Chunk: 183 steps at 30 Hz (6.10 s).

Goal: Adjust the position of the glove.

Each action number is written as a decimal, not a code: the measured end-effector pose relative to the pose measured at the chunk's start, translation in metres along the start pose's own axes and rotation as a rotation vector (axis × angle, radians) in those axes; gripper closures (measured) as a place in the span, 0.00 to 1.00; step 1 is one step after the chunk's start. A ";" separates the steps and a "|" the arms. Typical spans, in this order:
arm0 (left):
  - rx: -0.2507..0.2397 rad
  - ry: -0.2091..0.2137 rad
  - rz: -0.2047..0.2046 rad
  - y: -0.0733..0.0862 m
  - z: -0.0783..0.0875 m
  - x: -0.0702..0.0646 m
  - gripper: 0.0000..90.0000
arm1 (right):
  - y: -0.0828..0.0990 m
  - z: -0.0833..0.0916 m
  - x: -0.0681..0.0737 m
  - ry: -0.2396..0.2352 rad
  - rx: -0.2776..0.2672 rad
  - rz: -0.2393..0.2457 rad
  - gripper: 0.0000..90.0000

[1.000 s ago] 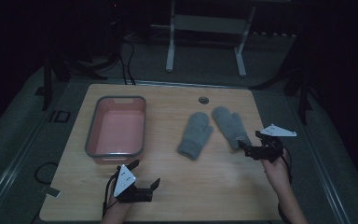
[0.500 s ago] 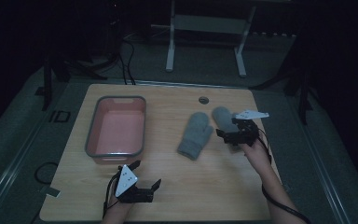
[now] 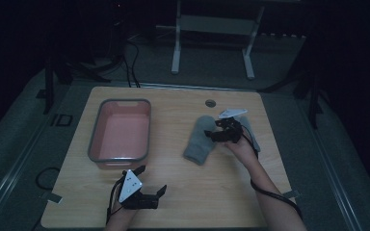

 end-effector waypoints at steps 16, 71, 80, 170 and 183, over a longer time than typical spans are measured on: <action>0.001 0.016 0.009 -0.001 0.000 -0.002 0.01 | 0.018 -0.048 -0.002 -0.029 0.141 0.035 0.60; 0.003 0.013 0.011 0.000 -0.001 0.000 0.01 | 0.037 -0.018 0.093 -0.376 0.143 0.091 0.50; 0.000 0.012 0.016 0.000 -0.001 0.000 0.01 | 0.019 0.007 0.081 -0.284 0.068 0.100 0.34; 0.011 0.022 0.023 0.001 -0.004 -0.001 0.01 | 0.076 0.125 -0.040 0.408 -0.061 -0.429 0.88; 0.011 0.026 0.019 0.001 -0.004 -0.003 0.01 | 0.119 0.150 -0.016 0.451 -0.019 -0.498 0.88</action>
Point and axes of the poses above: each handheld gripper's, and its own axes: z roughly backward along the jaws, y roughly out of its underside, x roughly to its left, the point moved 5 cm from there along -z, roughly forward along the jaws, and after that the axes turned 4 degrees about -x, right-handed, at the moved point
